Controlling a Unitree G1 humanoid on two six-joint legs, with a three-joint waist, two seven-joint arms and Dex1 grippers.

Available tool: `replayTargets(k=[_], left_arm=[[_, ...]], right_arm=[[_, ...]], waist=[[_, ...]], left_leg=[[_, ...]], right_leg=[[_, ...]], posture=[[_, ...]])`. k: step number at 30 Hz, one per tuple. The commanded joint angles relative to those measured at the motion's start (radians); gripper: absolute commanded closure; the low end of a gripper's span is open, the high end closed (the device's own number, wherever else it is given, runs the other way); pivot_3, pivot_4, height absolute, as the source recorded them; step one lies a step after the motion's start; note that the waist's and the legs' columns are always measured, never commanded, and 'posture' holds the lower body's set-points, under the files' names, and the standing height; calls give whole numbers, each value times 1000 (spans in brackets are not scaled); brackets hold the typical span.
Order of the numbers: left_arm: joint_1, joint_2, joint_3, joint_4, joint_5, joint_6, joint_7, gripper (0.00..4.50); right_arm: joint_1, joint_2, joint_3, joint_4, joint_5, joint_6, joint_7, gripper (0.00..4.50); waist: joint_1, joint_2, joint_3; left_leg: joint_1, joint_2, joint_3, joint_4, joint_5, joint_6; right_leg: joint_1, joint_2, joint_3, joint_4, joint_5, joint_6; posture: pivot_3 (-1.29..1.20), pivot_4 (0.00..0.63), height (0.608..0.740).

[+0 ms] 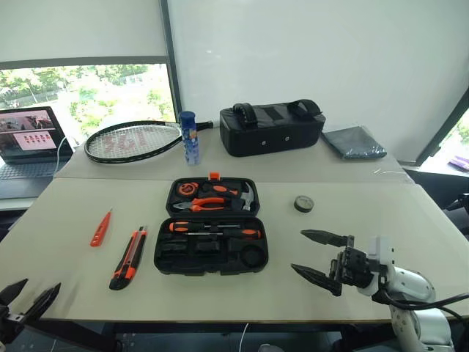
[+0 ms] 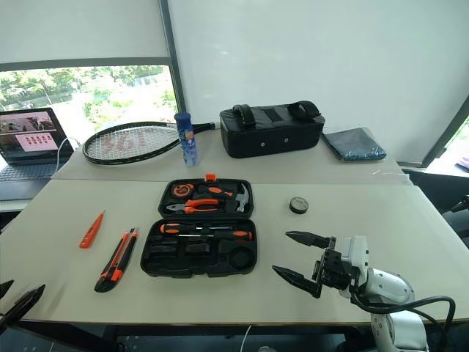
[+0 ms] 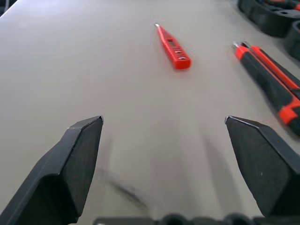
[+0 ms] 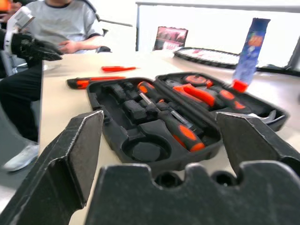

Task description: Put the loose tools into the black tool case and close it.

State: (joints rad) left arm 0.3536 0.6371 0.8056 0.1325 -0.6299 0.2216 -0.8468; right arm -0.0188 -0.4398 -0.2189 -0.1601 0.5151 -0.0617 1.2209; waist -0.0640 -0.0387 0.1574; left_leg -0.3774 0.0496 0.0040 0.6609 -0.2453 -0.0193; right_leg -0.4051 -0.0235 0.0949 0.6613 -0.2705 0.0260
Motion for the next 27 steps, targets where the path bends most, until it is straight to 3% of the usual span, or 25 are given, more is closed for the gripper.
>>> replayTargets(k=[1,5,9,14,18,24,27], left_arm=[[-70,57,3,-96,-83,171,97,0],[-223,177,-99,-127,-89,431,218,0],[-467,276,-282,-75,-55,659,300,0],[-728,283,-475,74,56,825,404,0],[-891,260,-588,225,163,839,445,0],[-991,252,-705,352,227,854,338,0],[-1013,260,-728,392,259,863,304,731]], right_arm=[[-19,10,-15,-62,30,-39,-56,20],[-27,7,21,-123,44,-14,-97,20],[-52,9,83,-164,46,11,-123,20],[-81,6,131,-171,39,24,-142,20],[-83,3,143,-167,36,24,-154,20],[-62,-7,140,-172,35,12,-164,20],[-57,-10,139,-177,34,8,-170,0]], waist=[[3,0,0],[13,-1,0],[20,-1,1],[13,-1,1],[19,-1,1],[24,-1,0],[24,-1,0]], left_leg=[[0,0,0,0,0,0],[-1,0,-1,0,0,0],[-1,-1,-1,0,0,0],[-3,-2,-1,0,-1,-1],[-13,-3,-2,0,-1,-2],[-16,-4,-2,0,0,-2],[-14,-4,-2,0,0,-2]], right_leg=[[0,0,0,0,0,0],[0,0,-1,1,0,0],[0,0,0,1,0,0],[-2,0,0,1,3,-6],[-13,0,0,3,4,-6],[-16,0,0,4,4,-7],[-14,0,0,4,4,-7]], posture=[[0,150,740],[0,150,740],[0,150,740],[0,150,740],[0,150,740],[0,150,740],[0,150,740]])
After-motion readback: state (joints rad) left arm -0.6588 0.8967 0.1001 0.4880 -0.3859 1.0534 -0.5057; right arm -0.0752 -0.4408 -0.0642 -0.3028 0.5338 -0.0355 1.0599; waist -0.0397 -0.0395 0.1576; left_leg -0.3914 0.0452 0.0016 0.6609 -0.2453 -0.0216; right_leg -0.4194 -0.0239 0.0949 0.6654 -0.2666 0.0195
